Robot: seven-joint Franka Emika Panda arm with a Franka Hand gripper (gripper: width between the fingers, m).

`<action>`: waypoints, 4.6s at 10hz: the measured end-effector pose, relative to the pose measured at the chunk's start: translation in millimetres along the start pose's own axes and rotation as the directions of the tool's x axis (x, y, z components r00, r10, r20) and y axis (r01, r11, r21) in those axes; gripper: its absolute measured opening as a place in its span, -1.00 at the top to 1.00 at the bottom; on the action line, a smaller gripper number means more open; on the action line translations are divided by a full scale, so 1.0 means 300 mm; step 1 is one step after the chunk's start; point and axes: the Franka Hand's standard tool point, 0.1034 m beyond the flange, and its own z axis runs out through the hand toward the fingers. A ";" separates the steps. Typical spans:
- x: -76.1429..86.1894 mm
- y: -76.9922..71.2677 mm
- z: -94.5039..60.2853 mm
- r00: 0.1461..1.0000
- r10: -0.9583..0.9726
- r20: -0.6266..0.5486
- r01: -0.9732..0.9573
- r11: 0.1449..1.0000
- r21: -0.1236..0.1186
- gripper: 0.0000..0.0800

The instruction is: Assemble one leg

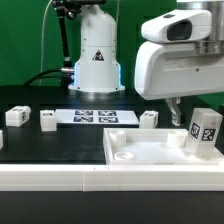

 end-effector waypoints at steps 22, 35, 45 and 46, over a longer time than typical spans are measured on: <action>0.001 -0.045 0.014 0.165 0.986 -0.041 -0.981 0.168 0.098 0.27; 0.039 0.007 0.013 0.974 0.215 -0.078 -0.217 0.976 -0.014 -0.62; 0.033 0.015 0.014 0.930 0.354 -0.101 -0.356 0.935 0.000 0.27; 0.030 0.019 0.014 0.864 0.490 -0.117 -0.491 0.871 0.018 0.27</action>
Offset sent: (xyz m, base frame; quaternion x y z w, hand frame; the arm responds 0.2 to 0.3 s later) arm 0.0000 0.0000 0.0000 0.0000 0.0000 0.0000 1.0000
